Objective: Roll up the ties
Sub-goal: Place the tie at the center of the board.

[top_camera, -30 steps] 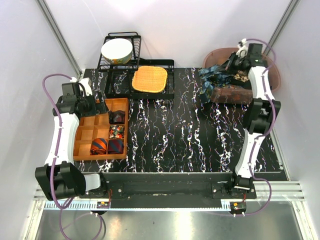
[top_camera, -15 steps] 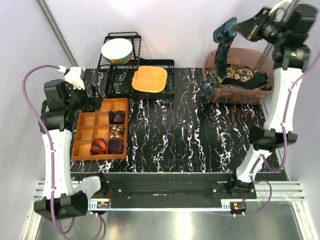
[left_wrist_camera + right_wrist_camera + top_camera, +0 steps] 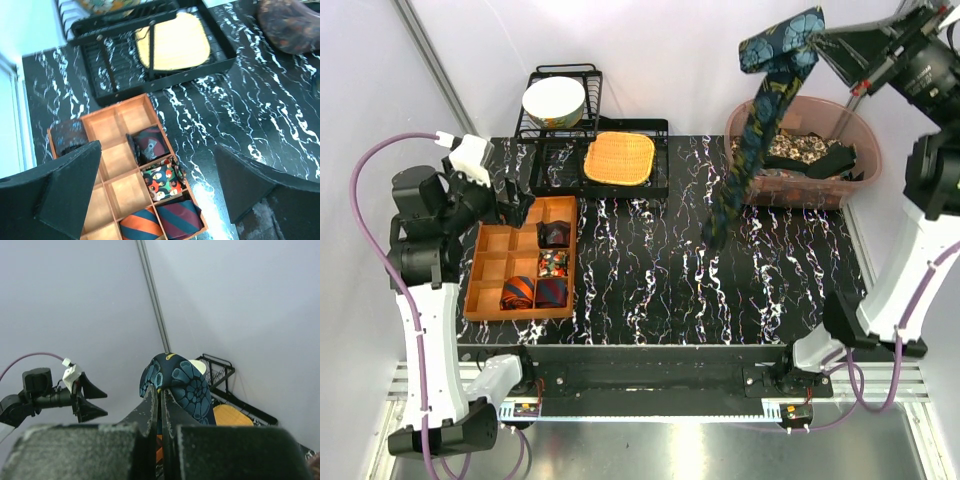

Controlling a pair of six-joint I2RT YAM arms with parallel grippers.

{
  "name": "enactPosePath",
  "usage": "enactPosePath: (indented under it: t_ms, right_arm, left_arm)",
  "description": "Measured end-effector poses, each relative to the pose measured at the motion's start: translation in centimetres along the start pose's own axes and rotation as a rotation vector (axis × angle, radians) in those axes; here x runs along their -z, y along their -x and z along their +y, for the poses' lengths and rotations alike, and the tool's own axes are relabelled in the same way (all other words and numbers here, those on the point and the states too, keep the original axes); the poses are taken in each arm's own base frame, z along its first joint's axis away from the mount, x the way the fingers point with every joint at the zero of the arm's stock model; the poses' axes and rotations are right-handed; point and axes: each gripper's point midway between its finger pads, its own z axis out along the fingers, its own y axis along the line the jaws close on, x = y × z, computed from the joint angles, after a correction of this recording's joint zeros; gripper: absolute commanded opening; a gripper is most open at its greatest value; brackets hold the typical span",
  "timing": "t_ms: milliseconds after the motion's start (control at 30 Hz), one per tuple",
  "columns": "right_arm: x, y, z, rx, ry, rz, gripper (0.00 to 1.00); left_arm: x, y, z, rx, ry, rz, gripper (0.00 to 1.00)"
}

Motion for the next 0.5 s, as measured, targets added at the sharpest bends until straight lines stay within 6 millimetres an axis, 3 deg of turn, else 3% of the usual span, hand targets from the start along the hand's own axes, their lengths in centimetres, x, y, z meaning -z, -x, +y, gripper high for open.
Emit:
enactPosePath:
  t_ms: [133,300,433,500]
  right_arm:
    - [1.8,-0.5,1.5,-0.004,-0.025,0.013,0.0]
    - [4.0,-2.4,1.3,-0.015,-0.078,0.063,0.0]
    - [5.3,-7.5,0.4,-0.115,-0.062,0.174,0.0]
    - [5.8,-11.6,-0.4,-0.215,-0.046,0.241,0.0]
  left_arm:
    - [0.4,0.8,-1.2,-0.045,-0.05,-0.027,0.99]
    - [0.2,0.8,-2.7,-0.092,-0.12,-0.029,0.99]
    - [0.0,0.4,-3.3,-0.123,-0.156,-0.023,0.99]
    - [-0.2,-0.4,-3.3,-0.137,-0.166,-0.007,0.99]
